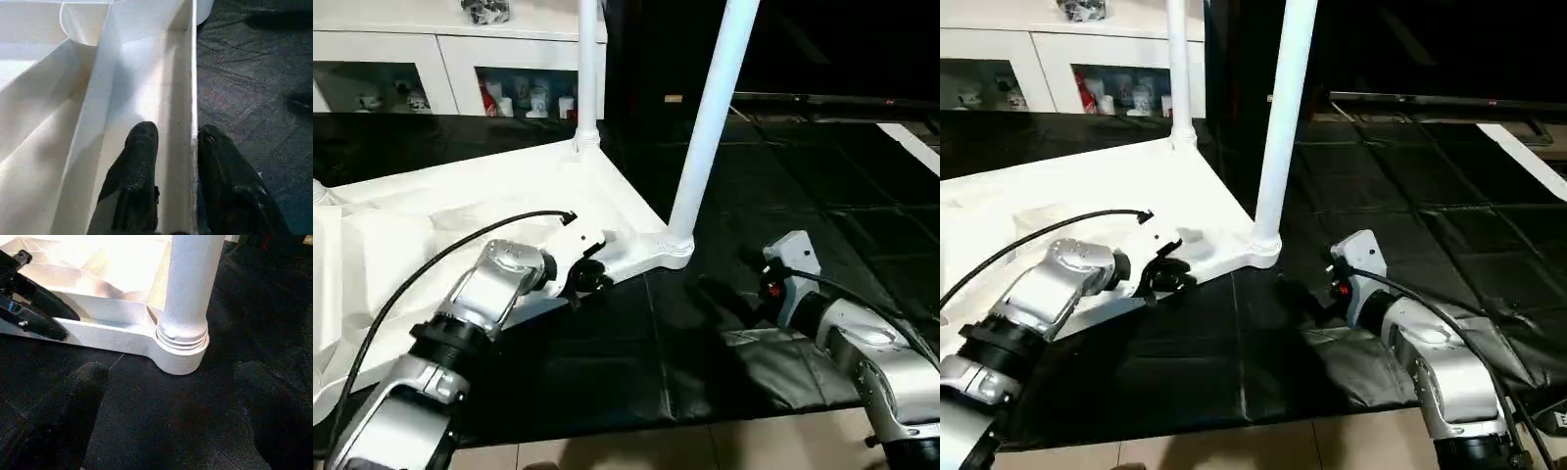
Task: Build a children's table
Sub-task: Rotate leg to tighten
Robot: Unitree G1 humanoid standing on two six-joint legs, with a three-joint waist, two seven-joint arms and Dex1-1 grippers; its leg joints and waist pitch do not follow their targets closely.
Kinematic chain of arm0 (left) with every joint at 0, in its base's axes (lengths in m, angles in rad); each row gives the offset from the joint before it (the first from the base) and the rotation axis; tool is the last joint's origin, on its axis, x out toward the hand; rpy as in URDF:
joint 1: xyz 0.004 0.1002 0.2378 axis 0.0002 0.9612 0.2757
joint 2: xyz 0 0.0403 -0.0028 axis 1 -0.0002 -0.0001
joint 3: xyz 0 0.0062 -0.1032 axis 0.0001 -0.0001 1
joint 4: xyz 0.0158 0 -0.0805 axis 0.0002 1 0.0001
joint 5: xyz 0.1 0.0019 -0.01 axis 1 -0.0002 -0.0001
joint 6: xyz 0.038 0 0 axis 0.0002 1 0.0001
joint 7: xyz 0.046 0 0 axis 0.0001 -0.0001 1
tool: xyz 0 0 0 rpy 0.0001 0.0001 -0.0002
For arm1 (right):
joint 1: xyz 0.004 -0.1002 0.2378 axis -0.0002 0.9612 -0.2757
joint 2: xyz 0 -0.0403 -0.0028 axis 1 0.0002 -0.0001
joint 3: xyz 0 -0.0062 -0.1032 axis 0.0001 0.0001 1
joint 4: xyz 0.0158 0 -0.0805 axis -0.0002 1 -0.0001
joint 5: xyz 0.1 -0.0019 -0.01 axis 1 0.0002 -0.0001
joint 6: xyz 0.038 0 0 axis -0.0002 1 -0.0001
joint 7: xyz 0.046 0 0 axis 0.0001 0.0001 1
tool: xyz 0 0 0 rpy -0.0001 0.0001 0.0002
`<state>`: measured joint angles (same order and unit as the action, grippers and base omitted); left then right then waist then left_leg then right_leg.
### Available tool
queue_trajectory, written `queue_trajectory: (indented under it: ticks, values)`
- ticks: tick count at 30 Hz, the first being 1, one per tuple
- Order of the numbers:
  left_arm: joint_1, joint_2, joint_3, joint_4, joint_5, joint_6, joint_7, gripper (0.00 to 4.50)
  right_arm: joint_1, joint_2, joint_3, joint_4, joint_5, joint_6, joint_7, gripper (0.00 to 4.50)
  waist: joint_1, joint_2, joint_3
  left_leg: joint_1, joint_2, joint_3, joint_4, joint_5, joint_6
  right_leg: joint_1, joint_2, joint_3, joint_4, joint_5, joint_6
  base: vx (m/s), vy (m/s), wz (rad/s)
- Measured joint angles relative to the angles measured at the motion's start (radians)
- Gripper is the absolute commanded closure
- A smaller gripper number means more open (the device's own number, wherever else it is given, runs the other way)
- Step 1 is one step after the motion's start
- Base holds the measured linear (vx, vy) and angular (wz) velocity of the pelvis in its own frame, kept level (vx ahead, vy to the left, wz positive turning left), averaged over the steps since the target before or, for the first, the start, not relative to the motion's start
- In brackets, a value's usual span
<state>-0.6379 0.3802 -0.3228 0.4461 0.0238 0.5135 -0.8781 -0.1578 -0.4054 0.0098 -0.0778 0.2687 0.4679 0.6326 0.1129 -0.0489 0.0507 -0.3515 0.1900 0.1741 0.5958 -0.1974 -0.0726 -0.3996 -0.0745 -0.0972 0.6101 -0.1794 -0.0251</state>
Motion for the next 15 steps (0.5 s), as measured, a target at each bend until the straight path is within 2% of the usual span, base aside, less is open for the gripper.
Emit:
queue_trajectory:
  ticks: [1,6,15]
  values:
    - [-0.001,-0.001,0.001,0.003,0.000,-0.002,0.000,3.34,0.000,0.000,0.001,0.000,0.000,0.000,0.000,0.00,0.000,0.000,0.000,0.000,0.000,0.000,0.000,0.000,0.000,0.000,0.000,0.000,0.000,0.000,-0.001,0.000,0.000,0.00]
    - [-0.002,-0.009,0.005,0.017,-0.008,-0.022,-0.001,3.61,0.000,0.001,0.002,0.000,0.000,0.000,0.000,0.00,0.000,0.002,0.001,0.000,0.000,0.000,0.000,0.000,0.000,0.000,0.000,0.000,0.000,0.001,-0.002,0.000,0.000,0.00]
    - [-0.008,-0.011,0.004,0.036,-0.010,-0.031,-0.020,4.42,0.001,0.005,0.004,0.000,0.000,-0.001,0.000,0.00,0.000,0.005,0.002,0.001,0.000,0.000,0.000,0.000,0.000,0.000,0.000,0.000,0.000,0.000,0.000,0.000,0.000,0.00]
